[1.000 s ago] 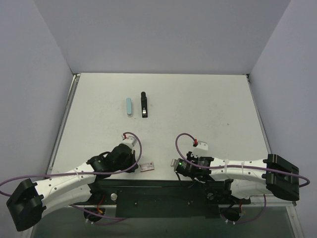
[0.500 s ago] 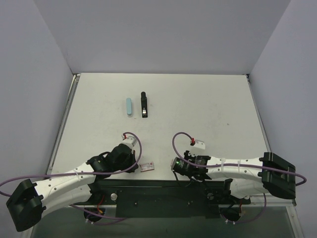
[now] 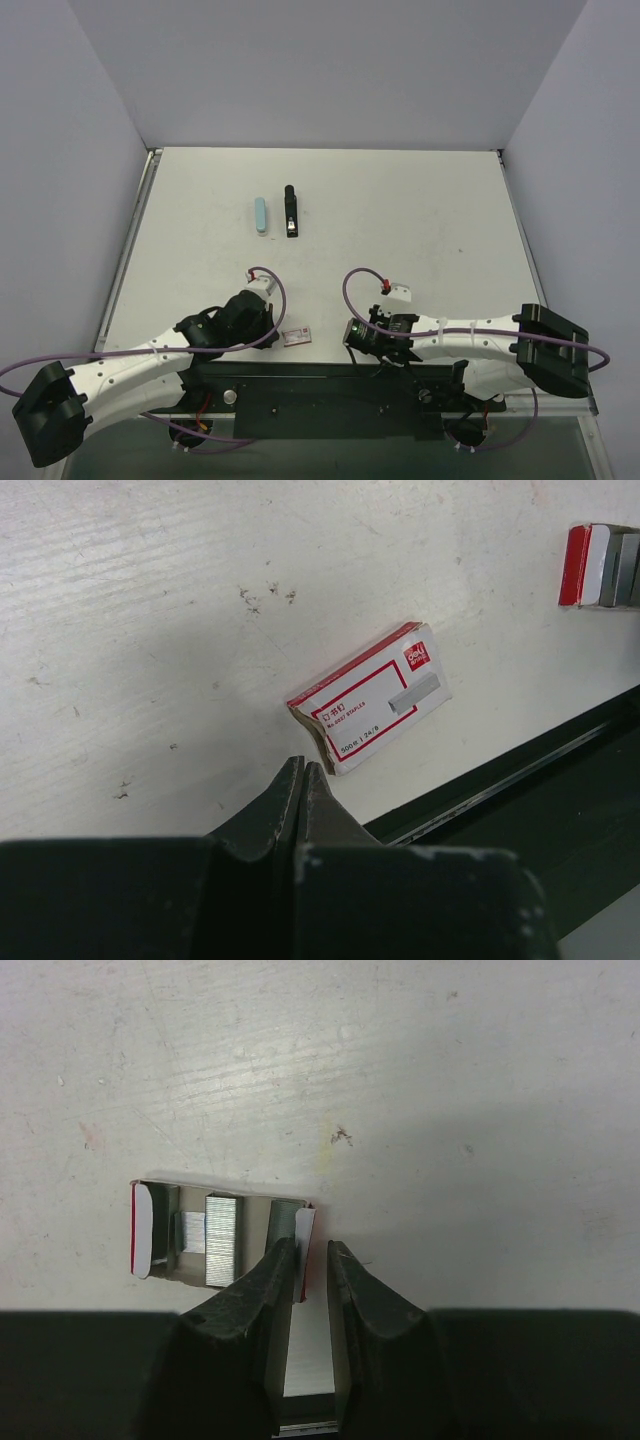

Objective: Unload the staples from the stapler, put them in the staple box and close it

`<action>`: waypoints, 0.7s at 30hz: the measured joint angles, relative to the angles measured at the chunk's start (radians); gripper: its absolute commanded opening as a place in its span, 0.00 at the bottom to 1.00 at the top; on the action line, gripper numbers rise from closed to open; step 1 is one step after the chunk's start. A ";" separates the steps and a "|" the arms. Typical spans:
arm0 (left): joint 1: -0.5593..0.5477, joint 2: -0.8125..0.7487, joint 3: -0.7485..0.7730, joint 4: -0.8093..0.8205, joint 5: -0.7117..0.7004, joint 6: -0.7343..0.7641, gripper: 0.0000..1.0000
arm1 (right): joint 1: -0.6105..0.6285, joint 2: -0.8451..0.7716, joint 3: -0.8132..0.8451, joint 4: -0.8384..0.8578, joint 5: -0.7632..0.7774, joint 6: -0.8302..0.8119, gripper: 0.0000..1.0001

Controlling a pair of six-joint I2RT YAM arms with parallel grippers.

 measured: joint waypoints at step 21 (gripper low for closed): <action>-0.003 0.043 -0.003 0.019 0.026 0.002 0.00 | 0.000 0.045 0.011 0.038 0.001 -0.026 0.00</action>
